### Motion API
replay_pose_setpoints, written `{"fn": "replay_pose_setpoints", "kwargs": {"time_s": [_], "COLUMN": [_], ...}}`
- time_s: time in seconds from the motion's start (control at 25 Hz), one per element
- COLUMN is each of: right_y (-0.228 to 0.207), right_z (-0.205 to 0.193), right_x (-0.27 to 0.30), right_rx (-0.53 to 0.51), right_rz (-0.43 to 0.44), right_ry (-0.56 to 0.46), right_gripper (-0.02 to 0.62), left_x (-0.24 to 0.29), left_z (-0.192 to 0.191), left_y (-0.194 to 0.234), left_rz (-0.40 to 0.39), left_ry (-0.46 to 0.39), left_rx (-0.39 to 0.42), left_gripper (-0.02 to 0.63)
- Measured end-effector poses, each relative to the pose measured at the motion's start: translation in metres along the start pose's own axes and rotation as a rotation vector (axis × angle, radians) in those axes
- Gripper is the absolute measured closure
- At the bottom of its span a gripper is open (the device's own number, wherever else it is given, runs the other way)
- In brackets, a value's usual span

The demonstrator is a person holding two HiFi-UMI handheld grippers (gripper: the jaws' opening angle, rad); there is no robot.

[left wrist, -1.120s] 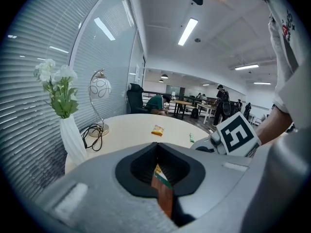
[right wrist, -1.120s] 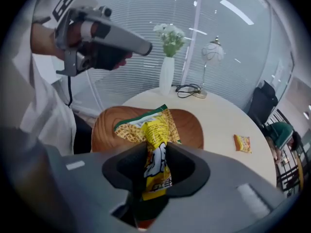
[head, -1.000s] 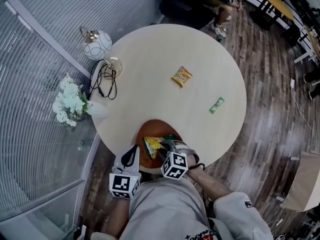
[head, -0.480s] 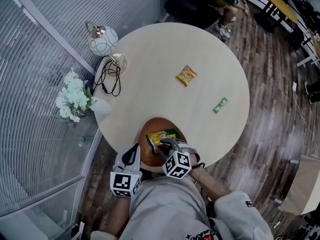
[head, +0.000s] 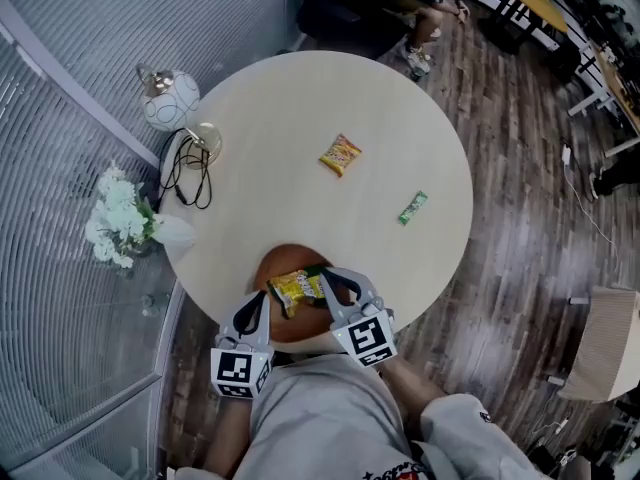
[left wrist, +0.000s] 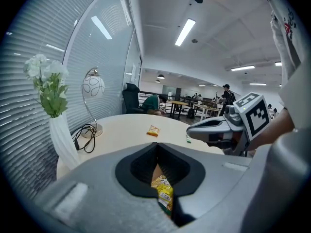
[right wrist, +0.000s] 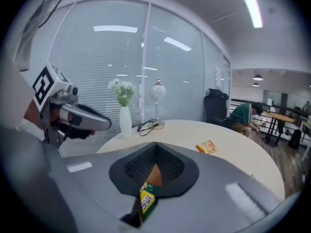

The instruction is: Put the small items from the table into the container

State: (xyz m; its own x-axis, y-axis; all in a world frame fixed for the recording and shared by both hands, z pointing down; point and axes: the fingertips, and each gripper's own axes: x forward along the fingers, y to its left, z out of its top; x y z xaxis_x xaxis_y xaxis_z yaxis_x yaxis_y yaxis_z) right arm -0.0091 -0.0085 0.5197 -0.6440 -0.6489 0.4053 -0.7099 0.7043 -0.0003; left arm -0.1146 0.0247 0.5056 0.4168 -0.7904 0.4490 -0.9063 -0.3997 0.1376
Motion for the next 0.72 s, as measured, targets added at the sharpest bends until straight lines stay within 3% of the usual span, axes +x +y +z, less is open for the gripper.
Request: {"fn": "replay_pose_setpoints", "kwargs": {"time_s": [0.16, 0.32, 0.72], "right_y": [-0.061, -0.107, -0.149], "right_z": [-0.018, -0.050, -0.084], "right_x": [-0.030, -0.058, -0.072], "right_rx": [0.169, 0.215, 0.267], "right_rz": [-0.218, -0.375, -0.471], "right_ry": [-0.044, 0.001, 0.046], "right_gripper": [0.592, 0.592, 0.592], "left_x": [0.013, 0.026, 0.049], "left_z": [0.003, 0.001, 0.006], "left_y": [-0.012, -0.029, -0.065], "left_rz": [-0.044, -0.099, -0.232], "left_ry": [-0.001, -0.002, 0.007], "left_rx": [0.024, 0.041, 0.095], "left_gripper": [0.618, 0.620, 0.618]}}
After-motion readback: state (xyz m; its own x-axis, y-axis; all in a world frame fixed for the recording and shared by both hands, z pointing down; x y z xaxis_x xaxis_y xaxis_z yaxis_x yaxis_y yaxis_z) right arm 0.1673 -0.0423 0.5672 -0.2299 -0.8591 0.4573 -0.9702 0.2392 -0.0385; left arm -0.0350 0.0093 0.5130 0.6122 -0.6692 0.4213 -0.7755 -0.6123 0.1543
